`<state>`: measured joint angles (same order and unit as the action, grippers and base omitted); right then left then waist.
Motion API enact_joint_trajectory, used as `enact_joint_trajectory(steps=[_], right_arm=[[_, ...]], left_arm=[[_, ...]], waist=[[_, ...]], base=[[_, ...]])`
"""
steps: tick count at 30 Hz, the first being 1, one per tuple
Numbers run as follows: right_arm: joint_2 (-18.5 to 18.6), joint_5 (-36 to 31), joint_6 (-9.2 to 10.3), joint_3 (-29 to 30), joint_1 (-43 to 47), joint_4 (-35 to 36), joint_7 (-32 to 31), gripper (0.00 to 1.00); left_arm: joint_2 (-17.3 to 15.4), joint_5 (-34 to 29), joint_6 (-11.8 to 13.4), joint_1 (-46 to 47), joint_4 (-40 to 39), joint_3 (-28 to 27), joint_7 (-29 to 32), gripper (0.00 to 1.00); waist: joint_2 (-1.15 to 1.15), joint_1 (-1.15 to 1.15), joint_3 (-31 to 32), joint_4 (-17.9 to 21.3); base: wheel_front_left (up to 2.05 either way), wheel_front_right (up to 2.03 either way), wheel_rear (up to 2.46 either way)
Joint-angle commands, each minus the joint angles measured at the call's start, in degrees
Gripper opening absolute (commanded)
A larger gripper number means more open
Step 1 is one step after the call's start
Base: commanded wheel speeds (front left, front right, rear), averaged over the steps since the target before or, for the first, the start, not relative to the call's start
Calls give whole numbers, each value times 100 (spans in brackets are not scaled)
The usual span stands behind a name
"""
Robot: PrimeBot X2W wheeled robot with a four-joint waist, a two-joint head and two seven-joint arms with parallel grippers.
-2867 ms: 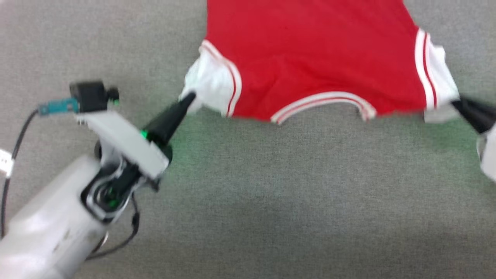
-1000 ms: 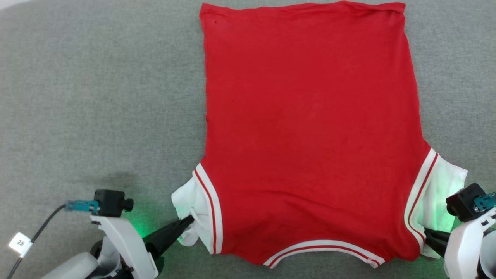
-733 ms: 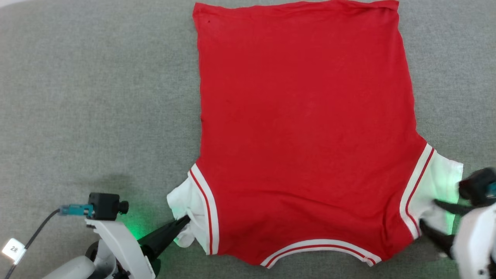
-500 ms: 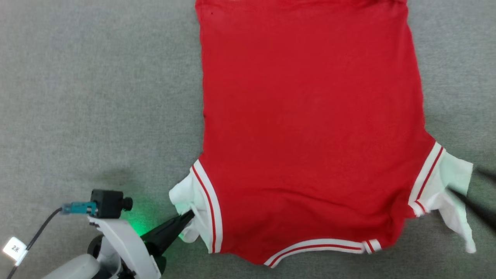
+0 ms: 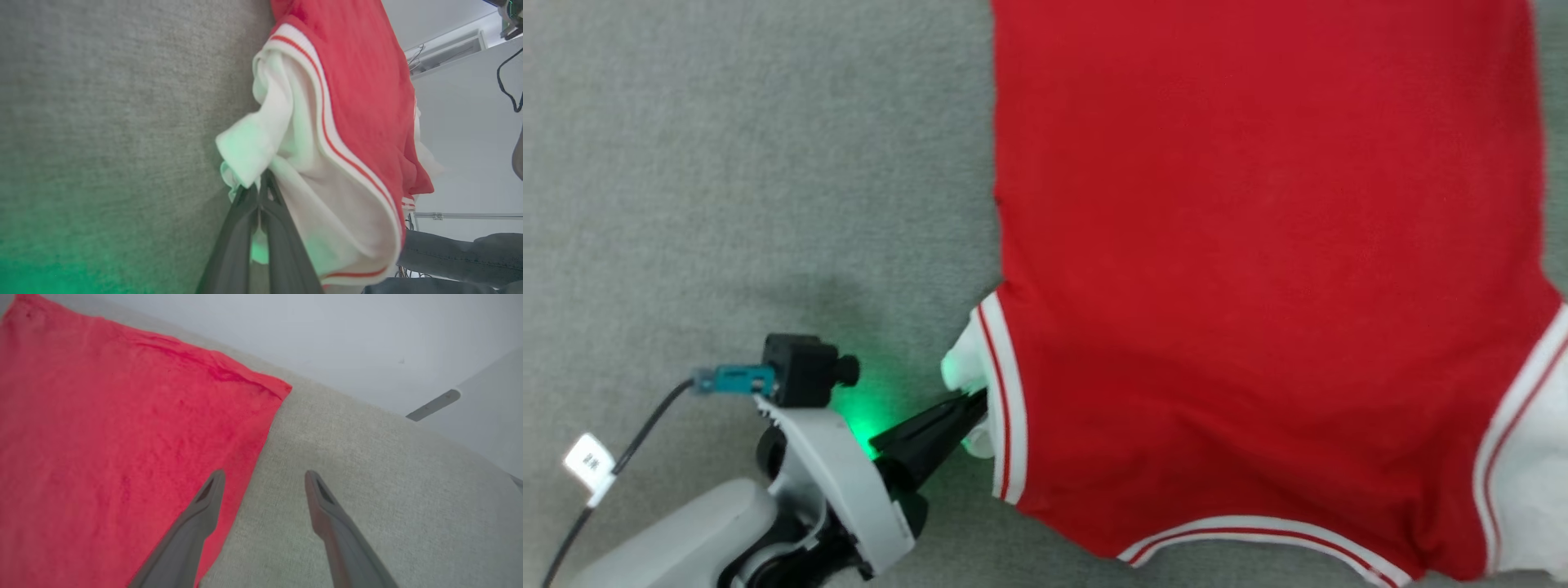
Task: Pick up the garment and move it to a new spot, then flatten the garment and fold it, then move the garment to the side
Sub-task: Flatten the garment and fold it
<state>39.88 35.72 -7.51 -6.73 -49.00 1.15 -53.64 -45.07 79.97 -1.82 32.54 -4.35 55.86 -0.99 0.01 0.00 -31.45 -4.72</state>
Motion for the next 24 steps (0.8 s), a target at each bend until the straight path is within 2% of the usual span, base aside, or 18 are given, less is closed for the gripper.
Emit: enact_joint_trajectory(steps=[1, 5, 11, 15, 19, 20, 21, 24], right_arm=[[-91, -84, 5, -47, -339, -363, -45, 100], [-307, -411, 5, -128, -1375, -1661, -339, 100], [-510, -803, 4, -196, -2375, -3022, -516, 100], [-582, -940, 3, -405, -2557, -3571, -676, 100], [-657, -842, 0, -507, -2578, -3812, -767, 100], [-673, -800, 0, -504, -2586, -3882, -785, 5], [-693, -751, -1, -500, -2585, -3928, -795, 0], [-644, -626, 0, -572, -2556, -3940, -740, 0]], left_arm=[[306, -10, 6, 104, 189, 82, 72, 0], [442, -94, -22, 243, 275, 136, 130, 0], [616, -66, -131, 224, 420, 199, 107, 0], [602, -90, -166, 150, 474, 259, 98, 0], [601, -73, -172, 135, 469, 252, 69, 0], [603, -66, -170, 135, 462, 240, 53, 0], [601, -60, -178, 134, 451, 230, 53, 0], [607, -74, -196, 143, 445, 175, -21, 0]], waist=[[-1, 0, -401, -390], [-1, 0, -722, -638], [-1, 0, -952, -874], [-1, 0, -963, -918], [-1, 0, -932, -904], [-1, 0, -912, -889], [-1, 0, -889, -868], [-1, 0, -808, -800]], base=[[0, 0, 0], [0, 0, 0], [0, 0, 0], [0, 0, 0], [0, 0, 0], [0, 0, 0], [0, 0, 0], [0, 0, 0]])
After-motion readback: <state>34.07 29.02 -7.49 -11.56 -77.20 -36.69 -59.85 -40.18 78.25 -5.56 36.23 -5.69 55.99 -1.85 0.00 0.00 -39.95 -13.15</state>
